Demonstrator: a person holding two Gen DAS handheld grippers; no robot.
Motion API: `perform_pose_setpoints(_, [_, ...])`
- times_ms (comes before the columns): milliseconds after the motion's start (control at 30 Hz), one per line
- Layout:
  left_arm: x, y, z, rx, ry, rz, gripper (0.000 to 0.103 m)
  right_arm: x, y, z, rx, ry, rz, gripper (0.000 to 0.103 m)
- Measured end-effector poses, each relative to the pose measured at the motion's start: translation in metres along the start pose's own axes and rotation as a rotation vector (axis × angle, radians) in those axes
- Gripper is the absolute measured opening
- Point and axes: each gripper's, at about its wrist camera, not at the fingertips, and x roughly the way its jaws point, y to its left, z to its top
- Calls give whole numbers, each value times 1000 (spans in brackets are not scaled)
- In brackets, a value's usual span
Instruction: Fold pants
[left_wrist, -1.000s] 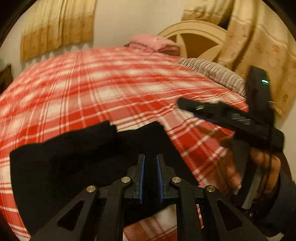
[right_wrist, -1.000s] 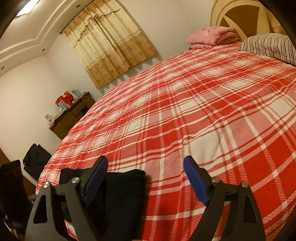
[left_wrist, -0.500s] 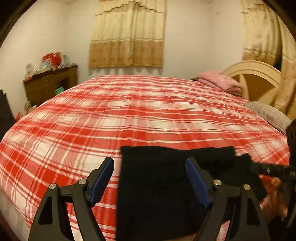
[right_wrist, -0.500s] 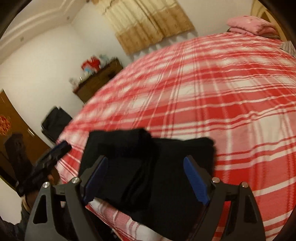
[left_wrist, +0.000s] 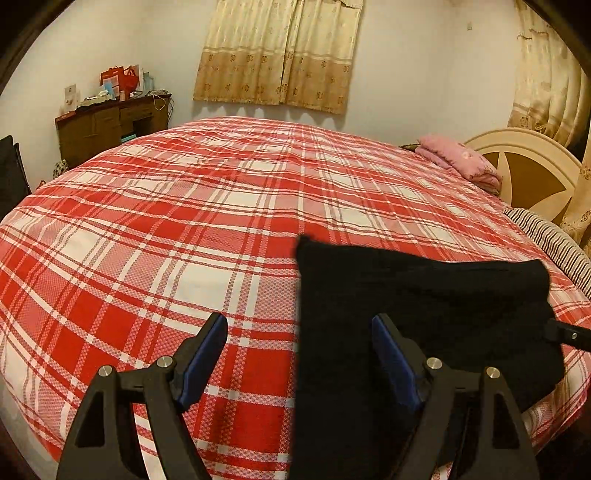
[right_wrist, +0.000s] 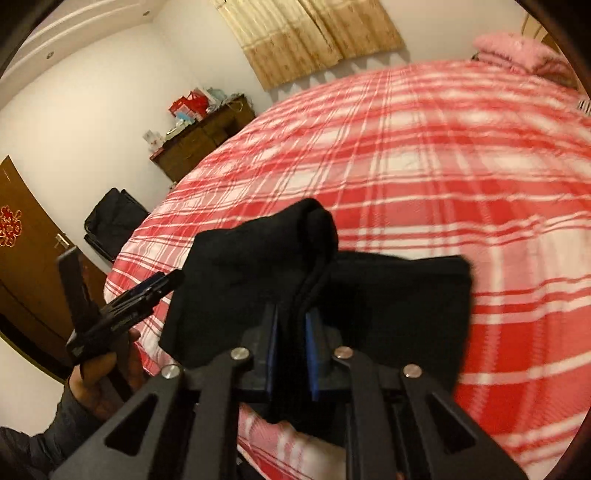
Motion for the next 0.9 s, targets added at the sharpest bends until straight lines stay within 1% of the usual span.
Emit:
perform_pose_setpoints(67, [1, -2, -2, 7, 2, -2, 81, -10, -5, -1, 0, -12, -42, 16])
perform_pose_setpoints(133, [6, -6, -3, 20, 9, 1, 81, -16, -23, -4, 43, -6, -84, 16])
perform_pose_setpoints(200, [15, -10, -6, 51, 36, 20, 81, -11, -38, -5, 81, 31, -98, 16])
perform_pose_setpoints(233, [19, -11, -8, 59, 46, 36, 81, -6, -46, -7, 99, 48, -119, 16])
perform_pose_setpoints(267, [19, -11, -10, 61, 43, 36, 81, -2, -53, -10, 110, 58, -137, 16])
perform_pose_setpoints(367, [18, -9, -9, 56, 33, 41, 81, -1, -51, -12, 101, 70, -141, 16])
perform_pose_setpoints(500, [15, -11, 8, 73, -9, 67, 81, -2, -43, -13, 62, 73, -184, 20])
perform_pose_setpoints(533, [15, -12, 13, 84, -23, 76, 81, -2, -40, -13, 51, 72, -196, 23])
perform_pose_setpoints(567, [16, -14, 16, 94, -25, 85, 81, -1, -36, -11, 40, 68, -209, 31])
perform_pose_setpoints(600, [18, -16, 19, 108, -18, 94, 81, -5, -32, -10, 24, 51, -242, 36])
perform_pose_setpoints(633, [21, -18, 20, 120, -6, 98, 81, -5, -28, -6, 10, 33, -265, 46])
perform_pose_setpoints(667, [24, -20, 20, 126, 5, 101, 81, -10, -22, -4, -15, 2, -292, 54])
perform_pose_setpoints(733, [28, -23, 19, 133, 25, 101, 81, -18, -13, -2, -53, -54, -302, 56])
perform_pose_setpoints(767, [30, -24, 17, 132, 35, 98, 81, -23, -4, -2, -79, -88, -282, 59])
perform_pose_setpoints(800, [32, -24, 16, 131, 43, 96, 81, -24, 3, -2, -100, -106, -259, 61])
perform_pose_setpoints(833, [34, -25, 14, 132, 52, 93, 81, -25, 11, -3, -125, -122, -226, 66])
perform_pose_setpoints(867, [35, -25, 14, 133, 58, 93, 81, -23, 20, -5, -155, -127, -187, 70])
perform_pose_setpoints(900, [35, -25, 13, 133, 59, 93, 81, -19, 26, -7, -180, -111, -158, 72])
